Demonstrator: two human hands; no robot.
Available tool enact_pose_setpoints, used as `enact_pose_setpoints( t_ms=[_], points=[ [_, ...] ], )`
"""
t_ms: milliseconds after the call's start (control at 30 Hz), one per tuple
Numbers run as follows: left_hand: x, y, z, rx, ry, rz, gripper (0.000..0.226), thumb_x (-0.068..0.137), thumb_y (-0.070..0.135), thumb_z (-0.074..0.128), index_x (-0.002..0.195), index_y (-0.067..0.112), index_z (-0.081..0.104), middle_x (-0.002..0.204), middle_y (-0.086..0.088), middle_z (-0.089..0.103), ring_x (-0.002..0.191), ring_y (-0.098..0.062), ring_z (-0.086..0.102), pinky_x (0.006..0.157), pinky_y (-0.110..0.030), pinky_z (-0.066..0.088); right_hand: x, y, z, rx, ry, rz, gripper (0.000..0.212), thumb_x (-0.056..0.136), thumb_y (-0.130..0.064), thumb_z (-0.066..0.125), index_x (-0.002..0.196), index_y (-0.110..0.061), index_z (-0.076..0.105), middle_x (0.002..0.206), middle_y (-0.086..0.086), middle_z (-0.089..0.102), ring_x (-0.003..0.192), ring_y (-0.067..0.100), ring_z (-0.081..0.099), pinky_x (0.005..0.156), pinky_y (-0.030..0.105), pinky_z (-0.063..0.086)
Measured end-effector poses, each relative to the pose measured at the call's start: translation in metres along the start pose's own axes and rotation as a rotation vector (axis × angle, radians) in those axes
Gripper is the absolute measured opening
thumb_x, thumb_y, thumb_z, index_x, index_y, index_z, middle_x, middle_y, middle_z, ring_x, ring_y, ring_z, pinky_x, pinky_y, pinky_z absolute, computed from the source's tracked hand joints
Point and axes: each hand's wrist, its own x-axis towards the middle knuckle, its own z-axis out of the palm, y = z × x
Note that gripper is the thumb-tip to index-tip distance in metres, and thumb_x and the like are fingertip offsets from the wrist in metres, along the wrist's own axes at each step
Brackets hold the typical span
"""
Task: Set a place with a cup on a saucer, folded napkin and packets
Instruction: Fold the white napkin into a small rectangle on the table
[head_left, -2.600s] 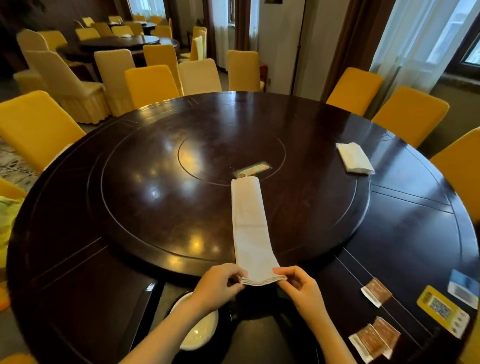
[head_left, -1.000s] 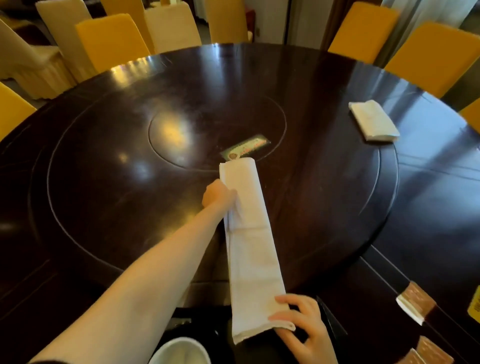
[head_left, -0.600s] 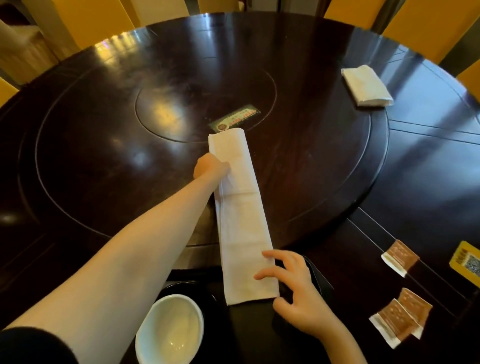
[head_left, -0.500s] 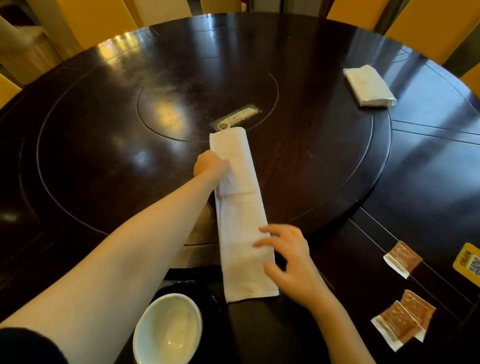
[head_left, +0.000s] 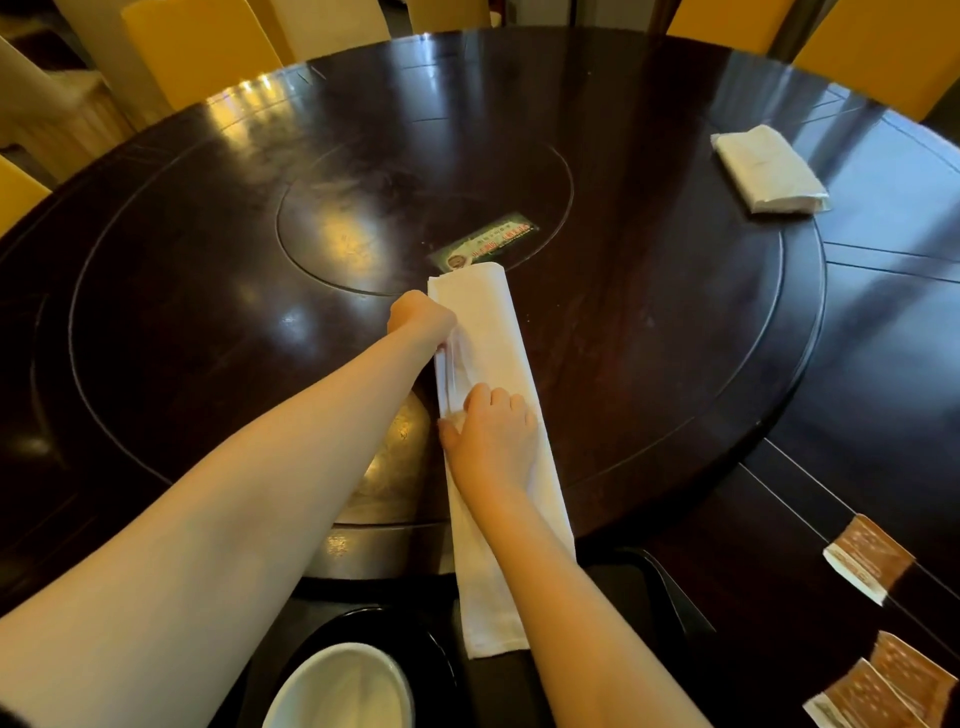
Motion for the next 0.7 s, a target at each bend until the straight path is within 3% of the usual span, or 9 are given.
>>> enact_pose_setpoints(
  t_ms=[100,167,267,333,400,500,633,700],
  points=[
    [0.002,0.001,-0.003,-0.035,-0.02,-0.027,0.016,0.076,0.005,0.061,0.09,0.001,0.066,0.077,-0.011,0.069,0.066,-0.02,0.068,0.059,-0.028,0.057,-0.001,0.001,0.0,0.002,0.001,-0.007,0.015,0.095,-0.031,0.044,0.099,-0.017,0.05,0.096,0.001,0.056,0.089,0.019,0.046,0.078,0.03,0.033],
    [0.002,0.004,-0.004,-0.07,-0.021,-0.041,0.011,0.079,0.007,0.061,0.088,0.002,0.066,0.065,-0.007,0.064,0.049,-0.013,0.06,0.042,-0.02,0.045,-0.001,-0.001,-0.001,-0.023,0.004,-0.006,0.014,0.095,-0.029,0.044,0.097,-0.016,0.049,0.094,0.002,0.055,0.082,0.017,0.042,0.074,0.029,0.03],
    [0.003,0.009,-0.003,-0.072,-0.026,-0.069,0.012,0.081,0.007,0.06,0.09,0.0,0.065,0.061,-0.008,0.061,0.042,-0.012,0.056,0.032,-0.015,0.037,0.003,-0.01,-0.001,-0.063,-0.025,0.028,0.01,0.094,-0.022,0.046,0.095,-0.013,0.049,0.092,0.006,0.057,0.079,0.019,0.043,0.07,0.029,0.029],
    [0.003,0.011,-0.004,-0.057,-0.032,-0.076,0.017,0.079,0.005,0.06,0.094,0.0,0.065,0.065,-0.01,0.064,0.046,-0.015,0.06,0.035,-0.016,0.043,0.006,-0.016,0.001,-0.118,-0.042,0.018,0.008,0.095,-0.017,0.047,0.096,-0.011,0.05,0.093,0.008,0.06,0.084,0.021,0.05,0.069,0.029,0.031],
    [0.006,0.012,-0.003,-0.046,-0.024,-0.064,0.027,0.076,0.003,0.06,0.102,0.0,0.064,0.085,-0.015,0.07,0.071,-0.024,0.07,0.057,-0.026,0.057,0.007,-0.02,0.004,-0.164,-0.051,-0.02,0.007,0.095,-0.013,0.045,0.097,-0.009,0.051,0.093,0.009,0.06,0.086,0.023,0.053,0.069,0.03,0.031],
    [0.012,0.016,-0.002,-0.113,0.024,-0.069,0.037,0.079,0.004,0.056,0.116,0.002,0.059,0.113,-0.019,0.065,0.099,-0.03,0.066,0.08,-0.036,0.055,0.007,-0.018,0.004,-0.144,-0.038,-0.062,0.008,0.095,-0.011,0.044,0.096,-0.009,0.051,0.092,0.009,0.061,0.086,0.022,0.052,0.069,0.03,0.031],
    [0.02,0.02,-0.005,-0.26,-0.013,-0.154,0.04,0.079,-0.001,0.06,0.119,0.004,0.059,0.118,-0.018,0.062,0.098,-0.025,0.065,0.078,-0.036,0.058,0.005,-0.004,0.001,-0.005,-0.049,-0.105,0.008,0.094,-0.016,0.044,0.093,-0.011,0.052,0.09,0.006,0.058,0.079,0.017,0.043,0.069,0.026,0.028],
    [0.02,0.021,-0.006,-0.314,-0.035,-0.183,0.036,0.079,0.0,0.062,0.114,0.001,0.058,0.101,-0.015,0.063,0.081,-0.022,0.064,0.069,-0.032,0.058,0.004,0.001,-0.001,0.057,-0.055,-0.108,0.01,0.093,-0.019,0.044,0.087,-0.013,0.05,0.086,0.004,0.057,0.076,0.016,0.041,0.068,0.026,0.029]
  ],
)
